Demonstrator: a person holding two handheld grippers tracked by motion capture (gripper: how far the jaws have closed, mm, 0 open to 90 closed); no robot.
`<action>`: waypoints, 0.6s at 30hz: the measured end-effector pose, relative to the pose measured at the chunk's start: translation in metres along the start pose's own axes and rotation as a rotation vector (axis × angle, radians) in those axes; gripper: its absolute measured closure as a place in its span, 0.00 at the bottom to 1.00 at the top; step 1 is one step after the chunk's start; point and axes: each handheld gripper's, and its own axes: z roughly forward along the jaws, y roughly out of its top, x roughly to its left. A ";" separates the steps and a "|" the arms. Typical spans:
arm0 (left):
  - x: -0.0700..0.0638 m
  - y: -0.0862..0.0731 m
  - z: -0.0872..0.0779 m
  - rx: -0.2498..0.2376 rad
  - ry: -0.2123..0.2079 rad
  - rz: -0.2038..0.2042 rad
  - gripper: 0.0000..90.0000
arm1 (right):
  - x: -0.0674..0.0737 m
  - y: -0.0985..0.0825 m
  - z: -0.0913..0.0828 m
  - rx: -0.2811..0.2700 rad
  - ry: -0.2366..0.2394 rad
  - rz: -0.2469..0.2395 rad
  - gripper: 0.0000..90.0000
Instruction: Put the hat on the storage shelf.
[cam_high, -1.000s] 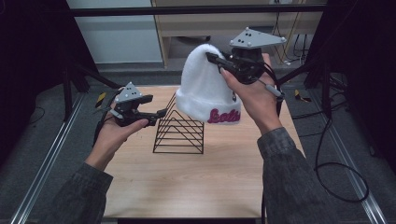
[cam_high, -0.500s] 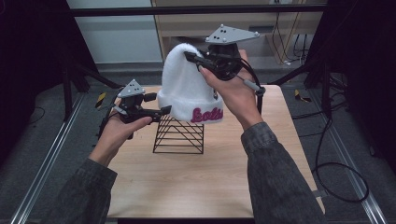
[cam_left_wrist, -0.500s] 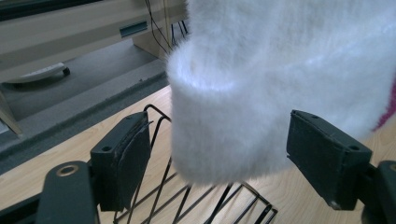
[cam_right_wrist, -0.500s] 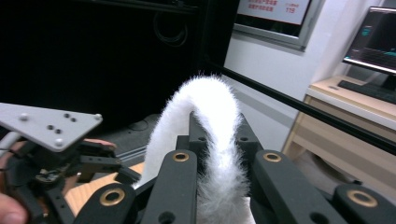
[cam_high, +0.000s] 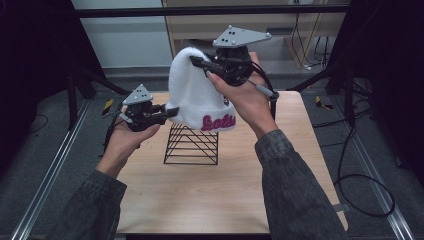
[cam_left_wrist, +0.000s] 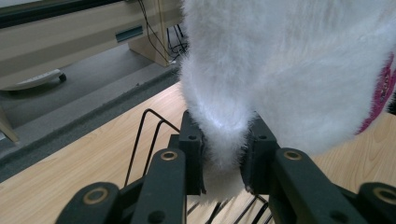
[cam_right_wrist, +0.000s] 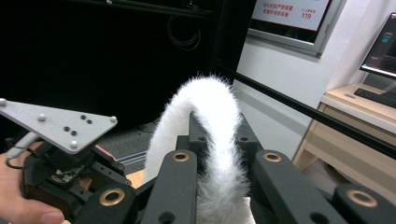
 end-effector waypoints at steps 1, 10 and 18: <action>-0.001 0.000 -0.001 0.000 0.010 0.005 0.82 | -0.001 -0.001 -0.001 0.002 -0.003 -0.003 0.92; -0.009 0.003 -0.009 -0.019 0.045 0.026 0.82 | -0.010 -0.005 -0.002 0.010 -0.026 0.011 0.92; -0.012 0.001 -0.015 -0.015 0.062 0.027 0.82 | -0.014 -0.013 0.002 0.023 -0.035 0.027 0.92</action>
